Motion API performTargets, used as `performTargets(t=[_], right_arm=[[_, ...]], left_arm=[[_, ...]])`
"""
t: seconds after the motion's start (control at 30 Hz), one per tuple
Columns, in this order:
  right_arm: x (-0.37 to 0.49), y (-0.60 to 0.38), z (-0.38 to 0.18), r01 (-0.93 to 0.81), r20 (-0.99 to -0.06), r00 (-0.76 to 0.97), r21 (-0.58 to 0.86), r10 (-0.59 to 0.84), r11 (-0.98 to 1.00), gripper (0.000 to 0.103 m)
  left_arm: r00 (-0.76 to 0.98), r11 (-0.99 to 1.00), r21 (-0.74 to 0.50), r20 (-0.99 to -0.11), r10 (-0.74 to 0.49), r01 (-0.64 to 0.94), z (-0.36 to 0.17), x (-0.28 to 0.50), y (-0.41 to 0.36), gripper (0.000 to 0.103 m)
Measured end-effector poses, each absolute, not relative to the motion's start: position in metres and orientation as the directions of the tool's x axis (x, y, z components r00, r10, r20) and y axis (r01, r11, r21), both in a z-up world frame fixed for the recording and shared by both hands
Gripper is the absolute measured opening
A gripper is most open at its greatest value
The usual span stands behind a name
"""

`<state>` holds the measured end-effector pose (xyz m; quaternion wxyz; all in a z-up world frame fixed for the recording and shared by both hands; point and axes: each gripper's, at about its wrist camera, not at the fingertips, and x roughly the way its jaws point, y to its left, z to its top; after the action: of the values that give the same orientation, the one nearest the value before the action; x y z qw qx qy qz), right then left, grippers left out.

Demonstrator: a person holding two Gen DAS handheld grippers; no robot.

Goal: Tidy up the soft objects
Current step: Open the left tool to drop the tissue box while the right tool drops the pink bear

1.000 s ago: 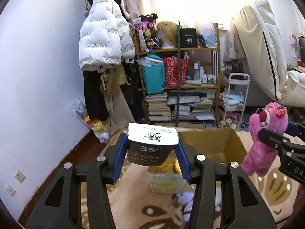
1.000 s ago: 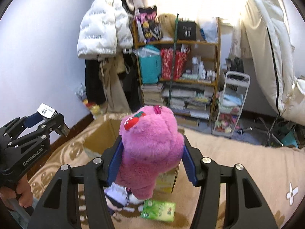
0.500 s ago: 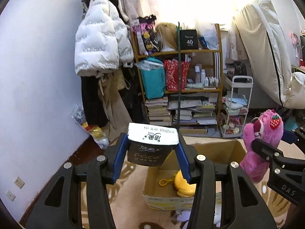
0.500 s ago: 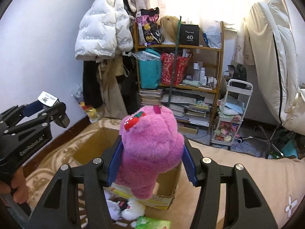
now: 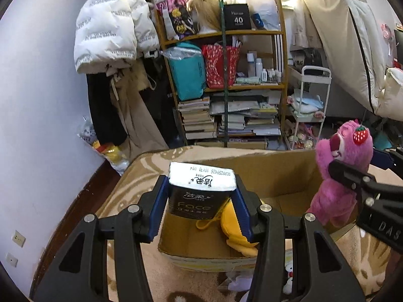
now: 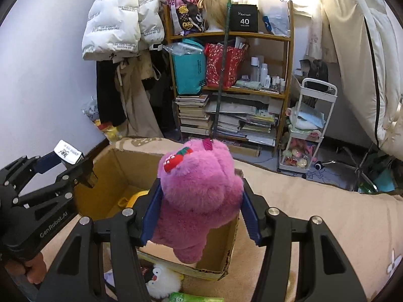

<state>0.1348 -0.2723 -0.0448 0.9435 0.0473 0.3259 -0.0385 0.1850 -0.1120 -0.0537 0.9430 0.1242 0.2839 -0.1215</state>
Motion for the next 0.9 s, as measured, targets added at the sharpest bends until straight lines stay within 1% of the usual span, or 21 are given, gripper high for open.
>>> performTargets(t=[0.2, 0.4, 0.63, 0.8, 0.9], right_arm=[[0.141, -0.271, -0.065, 0.096, -0.659, 0.752, 0.079, -0.020, 0.992, 0.062], [0.141, -0.269, -0.072, 0.092, -0.678, 0.735, 0.082, -0.012, 0.992, 0.062], [0.139, -0.269, -0.072, 0.099, -0.686, 0.727, 0.090, -0.010, 0.991, 0.063], [0.136, -0.266, -0.070, 0.083, -0.686, 0.728, 0.069, -0.013, 0.994, 0.063], [0.131, -0.263, -0.067, 0.081, -0.683, 0.730, 0.058, -0.020, 0.995, 0.065]], left_arm=[[0.788, 0.937, 0.183, -0.601, -0.132, 0.297, -0.068, 0.192, -0.114, 0.049], [0.767, 0.928, 0.210, -0.632, -0.111, 0.308, -0.078, 0.193, -0.120, 0.049], [0.778, 0.922, 0.240, -0.621, -0.096, 0.305, -0.075, 0.187, -0.122, 0.050], [0.778, 0.937, 0.210, -0.622, -0.093, 0.280, -0.070, 0.189, -0.113, 0.057], [0.779, 0.942, 0.197, -0.620, -0.095, 0.271, -0.065, 0.188, -0.108, 0.067]])
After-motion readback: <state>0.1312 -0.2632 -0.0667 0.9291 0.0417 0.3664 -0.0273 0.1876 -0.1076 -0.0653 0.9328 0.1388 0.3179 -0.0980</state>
